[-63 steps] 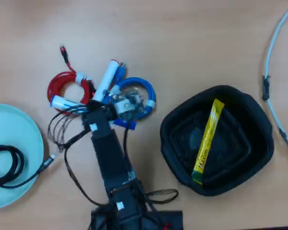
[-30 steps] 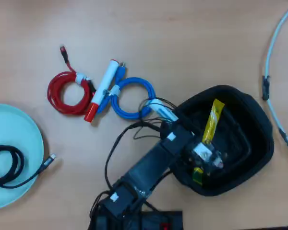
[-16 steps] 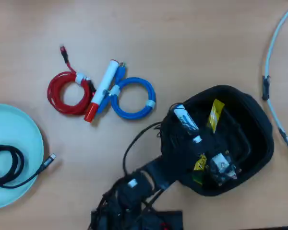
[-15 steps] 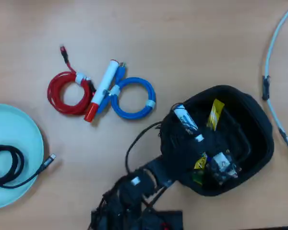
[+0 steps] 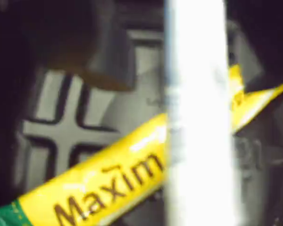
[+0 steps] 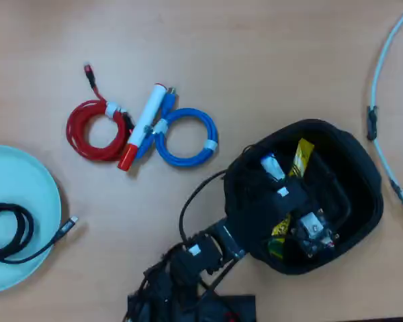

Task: Pick up the blue pen and put it in the black bowl

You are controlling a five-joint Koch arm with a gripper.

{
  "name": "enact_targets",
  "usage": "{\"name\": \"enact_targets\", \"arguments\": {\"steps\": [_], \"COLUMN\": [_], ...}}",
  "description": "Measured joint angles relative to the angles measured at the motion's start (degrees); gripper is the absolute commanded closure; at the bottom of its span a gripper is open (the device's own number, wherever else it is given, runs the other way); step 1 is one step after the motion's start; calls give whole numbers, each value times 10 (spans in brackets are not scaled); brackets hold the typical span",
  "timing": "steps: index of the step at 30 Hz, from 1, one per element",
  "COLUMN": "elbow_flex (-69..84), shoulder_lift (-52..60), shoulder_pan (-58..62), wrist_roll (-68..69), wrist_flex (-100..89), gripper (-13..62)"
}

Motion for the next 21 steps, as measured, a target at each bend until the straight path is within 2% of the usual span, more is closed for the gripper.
{"name": "enact_targets", "arguments": {"steps": [13, 21], "elbow_flex": [0, 0], "shoulder_lift": [-1, 27], "shoulder_pan": [-7, -90], "wrist_roll": [-11, -27], "wrist_flex": [0, 11], "gripper": [211, 215]}}
